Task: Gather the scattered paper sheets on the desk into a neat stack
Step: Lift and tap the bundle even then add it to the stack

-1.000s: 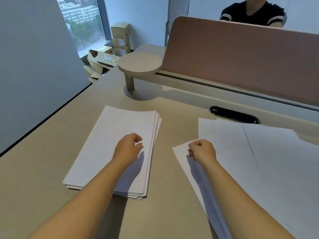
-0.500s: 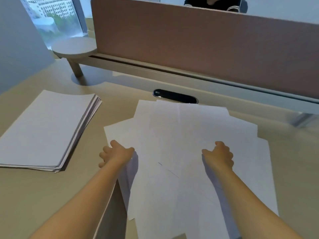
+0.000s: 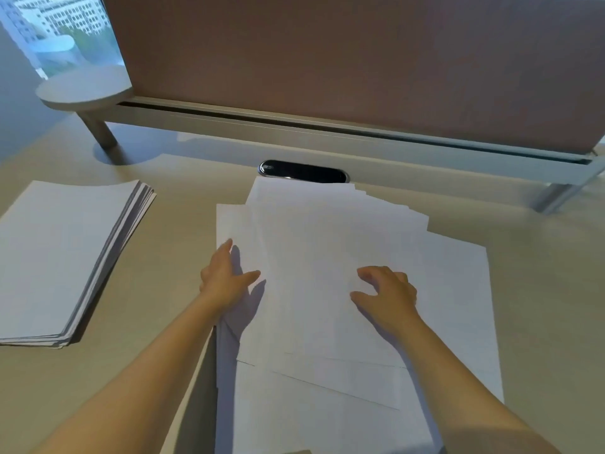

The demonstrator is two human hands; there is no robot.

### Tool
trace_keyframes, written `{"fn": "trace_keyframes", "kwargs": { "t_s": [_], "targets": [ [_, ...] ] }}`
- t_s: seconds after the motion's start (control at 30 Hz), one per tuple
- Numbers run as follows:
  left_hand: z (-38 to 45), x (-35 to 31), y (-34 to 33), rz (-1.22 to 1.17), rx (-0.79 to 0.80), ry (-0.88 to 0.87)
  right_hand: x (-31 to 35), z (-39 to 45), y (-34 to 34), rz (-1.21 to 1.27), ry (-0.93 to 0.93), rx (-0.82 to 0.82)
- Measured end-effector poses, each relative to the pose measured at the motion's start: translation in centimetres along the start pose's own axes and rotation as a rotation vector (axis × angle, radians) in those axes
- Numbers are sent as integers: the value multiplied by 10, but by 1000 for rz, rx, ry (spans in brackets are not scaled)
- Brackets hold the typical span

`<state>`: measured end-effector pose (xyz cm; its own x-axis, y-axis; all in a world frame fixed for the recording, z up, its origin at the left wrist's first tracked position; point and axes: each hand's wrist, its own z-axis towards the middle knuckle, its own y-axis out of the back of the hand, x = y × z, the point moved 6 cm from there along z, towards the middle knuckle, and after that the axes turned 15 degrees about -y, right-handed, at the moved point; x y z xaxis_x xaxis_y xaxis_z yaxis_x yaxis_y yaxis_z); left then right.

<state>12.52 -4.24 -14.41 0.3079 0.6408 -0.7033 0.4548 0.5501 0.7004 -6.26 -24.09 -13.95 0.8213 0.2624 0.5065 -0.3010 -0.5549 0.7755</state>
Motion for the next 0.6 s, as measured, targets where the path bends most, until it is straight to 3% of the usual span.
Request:
{"fn": "trace_keyframes", "kwargs": {
  "t_s": [0.13, 0.23, 0.47, 0.53, 0.6],
  "targets": [
    [-11, 14, 16, 89, -127, 232, -21, 10, 25, -131, -239, -194],
    [-16, 11, 11, 85, -75, 266, -32, 10, 27, -156, -377, -158],
    [-4, -11, -12, -366, 52, -15, -5, 6, 6, -168, -153, 14],
    [-6, -6, -4, -323, 4, -4, -6, 4, 5, -86, -155, 16],
    [-12, 8, 7, -174, -72, 114, -9, 4, 8, 16, -204, -12]
  ]
}}
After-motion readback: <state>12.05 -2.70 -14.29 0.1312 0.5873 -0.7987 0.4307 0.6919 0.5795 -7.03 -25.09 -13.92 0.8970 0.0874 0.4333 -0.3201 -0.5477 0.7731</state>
